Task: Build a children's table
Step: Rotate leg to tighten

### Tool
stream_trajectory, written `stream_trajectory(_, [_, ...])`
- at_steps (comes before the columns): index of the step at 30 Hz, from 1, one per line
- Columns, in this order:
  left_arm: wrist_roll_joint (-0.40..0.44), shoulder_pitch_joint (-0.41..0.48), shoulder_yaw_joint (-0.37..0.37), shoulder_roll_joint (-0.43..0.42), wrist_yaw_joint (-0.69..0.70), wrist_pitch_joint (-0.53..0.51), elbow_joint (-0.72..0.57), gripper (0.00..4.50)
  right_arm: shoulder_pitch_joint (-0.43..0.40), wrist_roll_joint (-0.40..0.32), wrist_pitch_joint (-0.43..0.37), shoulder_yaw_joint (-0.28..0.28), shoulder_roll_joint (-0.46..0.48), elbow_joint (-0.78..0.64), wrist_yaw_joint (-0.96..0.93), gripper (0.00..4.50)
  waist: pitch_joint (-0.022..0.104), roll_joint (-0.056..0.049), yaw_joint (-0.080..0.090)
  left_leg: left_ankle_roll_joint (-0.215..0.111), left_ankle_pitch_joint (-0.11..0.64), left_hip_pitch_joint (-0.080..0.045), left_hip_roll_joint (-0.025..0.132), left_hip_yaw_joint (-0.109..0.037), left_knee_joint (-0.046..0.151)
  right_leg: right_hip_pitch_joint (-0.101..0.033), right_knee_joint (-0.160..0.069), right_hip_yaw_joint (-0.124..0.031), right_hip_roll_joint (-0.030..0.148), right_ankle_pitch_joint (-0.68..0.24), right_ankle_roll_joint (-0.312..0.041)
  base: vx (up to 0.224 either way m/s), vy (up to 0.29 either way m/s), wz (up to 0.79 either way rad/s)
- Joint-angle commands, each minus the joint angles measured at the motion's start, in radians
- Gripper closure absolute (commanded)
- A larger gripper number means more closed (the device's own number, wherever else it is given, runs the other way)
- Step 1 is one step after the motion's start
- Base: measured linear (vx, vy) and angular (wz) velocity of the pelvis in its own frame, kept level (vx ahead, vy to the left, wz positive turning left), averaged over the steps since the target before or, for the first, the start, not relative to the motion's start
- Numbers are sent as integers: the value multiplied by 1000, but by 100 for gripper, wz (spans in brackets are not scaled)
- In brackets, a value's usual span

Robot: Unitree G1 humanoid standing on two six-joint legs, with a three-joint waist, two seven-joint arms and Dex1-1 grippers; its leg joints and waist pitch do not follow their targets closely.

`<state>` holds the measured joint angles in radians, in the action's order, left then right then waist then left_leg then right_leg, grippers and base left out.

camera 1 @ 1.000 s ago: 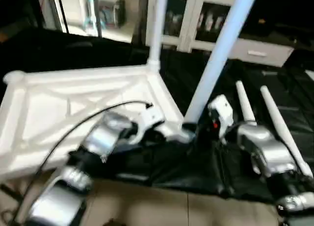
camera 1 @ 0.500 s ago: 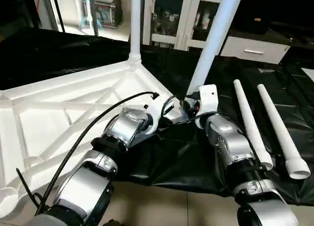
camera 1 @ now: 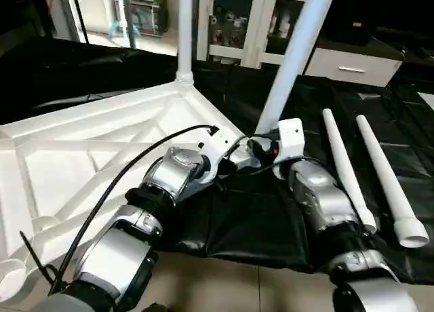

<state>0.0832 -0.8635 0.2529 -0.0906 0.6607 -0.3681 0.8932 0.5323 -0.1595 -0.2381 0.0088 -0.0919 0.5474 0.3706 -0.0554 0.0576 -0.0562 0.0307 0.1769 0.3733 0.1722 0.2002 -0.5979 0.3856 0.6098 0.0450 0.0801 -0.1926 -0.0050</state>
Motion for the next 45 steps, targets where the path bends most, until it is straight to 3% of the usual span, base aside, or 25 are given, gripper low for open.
stream_trajectory(1, [-6, -41, -6, 12, 8, 43, -9, 450, -22, -42, -34, 34, -9, -60, 89, 113, 62, -6, -4, 19, 323, -17, 63, -42, 92, -27, -87, -42, 82, -262, -172, 0, 0, 0])
stream_trajectory(6, [-9, -32, 2, 1, 51, 66, -6, 450, -70, -79, -58, 25, -79, -163, 196, 76, 75, -8, -14, -43, 148, -14, 63, -30, 73, -32, -60, -42, 77, -4, -239, 0, 0, 0])
stream_trajectory(8, [-7, -27, 6, -2, 70, 72, -8, 450, -88, -91, -70, 24, -108, -193, 244, 40, 72, -5, -23, -82, 105, -11, 63, -27, 68, -35, -53, -40, 77, 59, -261, 0, 0, 0])
stream_trajectory(10, [-10, -7, 26, -14, 135, 90, -35, 450, -109, -96, -78, 25, -162, -225, 306, 34, 68, -8, -28, -84, 127, -14, 63, -26, 70, -33, -61, -40, 78, 20, -264, 0, 0, 0])
stream_trajectory(12, [-16, 20, 55, -30, 224, 122, -77, 450, -125, -95, -84, 22, -215, -248, 354, 9, 65, -7, -37, -70, 163, -17, 67, -27, 73, -33, -67, -41, 81, -44, -256, 0, 0, 0])
stream_trajectory(14, [-19, 30, 61, -37, 248, 112, -91, 450, -130, -99, -91, 20, -234, -257, 367, 9, 61, -8, -36, -43, 208, -19, 67, -26, 77, -26, -74, -42, 79, -129, -243, 0, 0, 0])
stream_trajectory(15, [-17, 56, 78, -63, 291, 99, -125, 450, -157, -113, -112, 23, -303, -301, 440, 9, 59, -8, -36, -36, 225, -19, 68, -27, 79, -26, -77, -41, 79, -155, -238, 0, 0, 0])
stream_trajectory(17, [-14, 71, 85, -78, 310, 99, -142, 450, -179, -121, -124, 27, -348, -334, 489, 9, 59, -5, -38, -25, 249, -21, 71, -29, 82, -26, -79, -42, 80, -191, -223, 0, 0, 0])
stream_trajectory(22, [-25, 114, 99, -119, 388, 119, -201, 450, -197, -133, -130, 11, -411, -354, 543, 9, 60, -2, -33, -34, 228, -15, 68, -28, 78, -25, -76, -43, 82, -173, -222, 0, 0, 0])
stream_trajectory(28, [-35, 159, 121, -168, 474, 106, -280, 450, -188, -110, -115, 45, -454, -343, 606, 9, 61, -1, -34, -40, 210, -17, 70, -27, 77, -22, -73, -41, 80, -173, -227, 0, 0, 0])
stream_trajectory(29, [-47, 177, 127, -187, 522, 125, -311, 450, -181, -99, -104, 60, -464, -329, 619, 9, 61, 3, -35, -42, 203, -17, 70, -27, 76, -22, -71, -41, 80, -167, -229, 0, 0, 0])
stream_trajectory(38, [-63, 214, 142, -222, 598, 117, -399, 450, -141, -51, -53, 123, -454, -249, 670, 9, 59, 4, -33, -31, 220, -17, 69, -26, 77, -19, -73, -41, 82, -215, -221, 0, 0, 0])
stream_trajectory(45, [-52, 217, 141, -233, 601, 111, -410, 450, -100, -54, -22, 152, -439, -196, 730, 9, 63, 5, -36, -52, 171, -16, 68, -24, 72, -23, -63, -40, 80, -135, -241, 0, 0, 0])
